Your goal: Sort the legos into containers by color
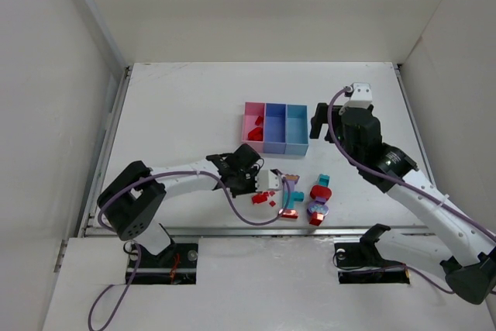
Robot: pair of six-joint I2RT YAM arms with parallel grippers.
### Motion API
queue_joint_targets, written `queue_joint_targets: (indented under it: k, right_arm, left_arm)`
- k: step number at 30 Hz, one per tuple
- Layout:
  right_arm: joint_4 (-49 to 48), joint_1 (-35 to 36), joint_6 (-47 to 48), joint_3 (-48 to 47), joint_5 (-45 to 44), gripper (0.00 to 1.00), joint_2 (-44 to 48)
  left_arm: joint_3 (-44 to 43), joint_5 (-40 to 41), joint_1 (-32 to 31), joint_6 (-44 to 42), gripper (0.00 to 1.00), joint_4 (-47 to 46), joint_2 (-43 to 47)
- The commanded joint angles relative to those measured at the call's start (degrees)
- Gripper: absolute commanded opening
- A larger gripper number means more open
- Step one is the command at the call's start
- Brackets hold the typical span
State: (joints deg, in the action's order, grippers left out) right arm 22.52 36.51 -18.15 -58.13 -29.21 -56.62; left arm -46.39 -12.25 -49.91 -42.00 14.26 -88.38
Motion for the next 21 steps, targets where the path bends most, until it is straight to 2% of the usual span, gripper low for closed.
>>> queue_joint_targets:
  k: [1,4,11,12,16,21]
  right_arm:
    - [-0.7,0.6,1.1,0.7,-2.0,0.99,1.2]
    - [-1.3,0.6,1.7,0.7,-2.6,0.99,1.2]
    - [-3.6,0.6,3.5,1.3,-2.0,0.99,1.2]
    - [-3.6,0.6,3.5,1.9,-2.0,0.99,1.2]
    - [-5.8,0.6,4.0,2.5,-0.2,0.99,1.2]
    - [-5.8,0.6,5.9,1.4,0.9,0.99,0.0]
  left_arm:
    - [-0.3,-0.2,-0.3,0.3,0.0,1.6,-1.4]
    - [-2.1,0.4,-0.3,0.8,0.0,4.7,-0.7]
    - [-15.6,-4.0,10.2,3.1,0.0,10.7,4.3]
    - [-18.8,-4.8,12.6,5.5,0.0,9.1,4.3]
    - [-25.5,-2.8,14.6,10.3,0.0,2.8,0.9]
    - [-30.3,1.8,14.6,10.3,0.0,0.1,-6.6]
